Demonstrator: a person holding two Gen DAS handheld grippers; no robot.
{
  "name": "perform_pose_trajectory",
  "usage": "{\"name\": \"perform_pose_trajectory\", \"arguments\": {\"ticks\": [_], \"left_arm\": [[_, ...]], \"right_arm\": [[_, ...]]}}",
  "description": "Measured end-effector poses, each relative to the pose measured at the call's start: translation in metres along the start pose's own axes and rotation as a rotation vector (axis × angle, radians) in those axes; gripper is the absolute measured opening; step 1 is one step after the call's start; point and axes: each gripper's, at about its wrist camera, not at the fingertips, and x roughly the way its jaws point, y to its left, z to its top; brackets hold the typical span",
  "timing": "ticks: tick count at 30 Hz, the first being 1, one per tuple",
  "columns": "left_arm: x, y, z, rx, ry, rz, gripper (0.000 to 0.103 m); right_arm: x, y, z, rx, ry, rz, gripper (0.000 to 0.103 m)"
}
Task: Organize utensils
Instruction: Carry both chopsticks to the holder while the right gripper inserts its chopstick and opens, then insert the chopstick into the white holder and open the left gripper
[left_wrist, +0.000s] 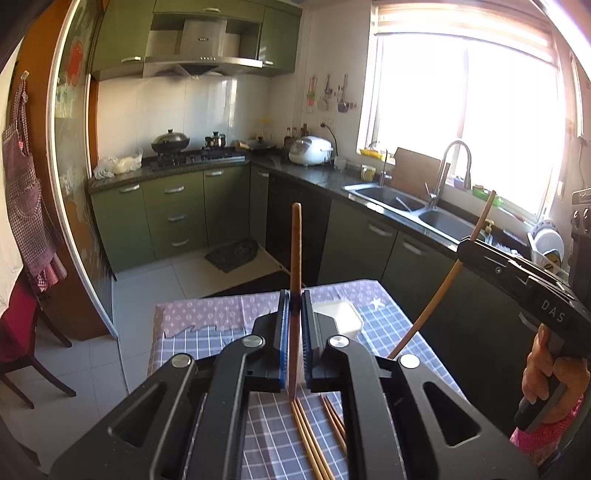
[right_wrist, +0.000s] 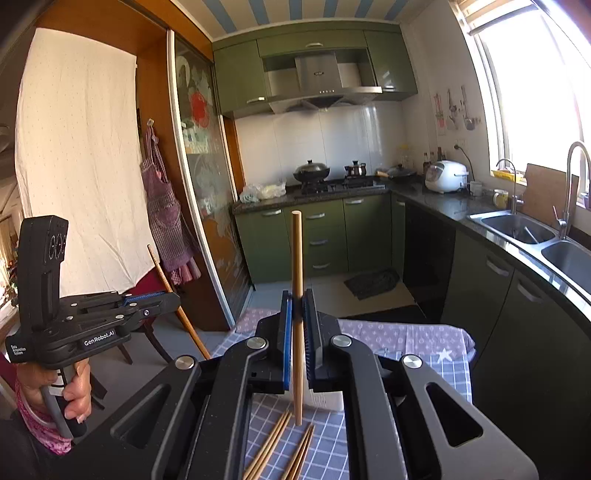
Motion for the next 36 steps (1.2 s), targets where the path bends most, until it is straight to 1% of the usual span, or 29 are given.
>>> {"name": "perform_pose_trajectory", "arguments": {"ticks": [4, 7, 9, 12, 16, 18, 21, 24, 28, 29, 31, 33, 36], "left_arm": [[0.007, 0.001, 0.026, -0.013, -0.082, 0.006, 0.006], [0.023, 0.002, 0.036, -0.013, -0.125, 0.030, 0.006], [0.039, 0.003, 0.039, -0.015, -0.133, 0.041, 0.006], [0.066, 0.007, 0.033, -0.032, -0.084, 0.042, 0.006], [0.100, 0.009, 0.019, -0.035, -0.011, 0.058, 0.006], [0.112, 0.010, 0.012, -0.035, 0.023, 0.061, 0.006], [0.124, 0.009, -0.001, -0.024, 0.069, 0.066, 0.006], [0.132, 0.009, -0.008, -0.021, 0.103, 0.076, 0.006], [0.132, 0.012, -0.013, -0.025, 0.121, 0.086, 0.007], [0.132, 0.013, -0.013, -0.024, 0.123, 0.087, 0.009], [0.130, 0.015, -0.012, -0.025, 0.124, 0.091, 0.022], [0.126, 0.015, -0.012, -0.030, 0.122, 0.089, 0.027], [0.113, 0.015, -0.010, -0.037, 0.112, 0.079, 0.028]], "right_arm": [[0.011, 0.000, 0.032, -0.010, -0.072, -0.030, 0.007], [0.030, -0.008, 0.047, 0.001, -0.081, -0.049, 0.007], [0.048, -0.013, 0.050, 0.002, -0.076, -0.069, 0.007], [0.080, -0.023, 0.044, 0.022, -0.028, -0.081, 0.007], [0.119, -0.034, 0.020, 0.037, 0.057, -0.085, 0.007], [0.134, -0.038, 0.006, 0.045, 0.096, -0.082, 0.007], [0.146, -0.044, -0.010, 0.059, 0.127, -0.075, 0.007], [0.151, -0.047, -0.018, 0.059, 0.137, -0.074, 0.008], [0.141, -0.046, -0.022, 0.053, 0.123, -0.067, 0.008], [0.138, -0.045, -0.021, 0.048, 0.118, -0.067, 0.008], [0.127, -0.043, -0.021, 0.048, 0.107, -0.065, 0.009], [0.116, -0.042, -0.020, 0.054, 0.098, -0.059, 0.009], [0.094, -0.040, -0.023, 0.059, 0.081, -0.054, 0.012]]}}
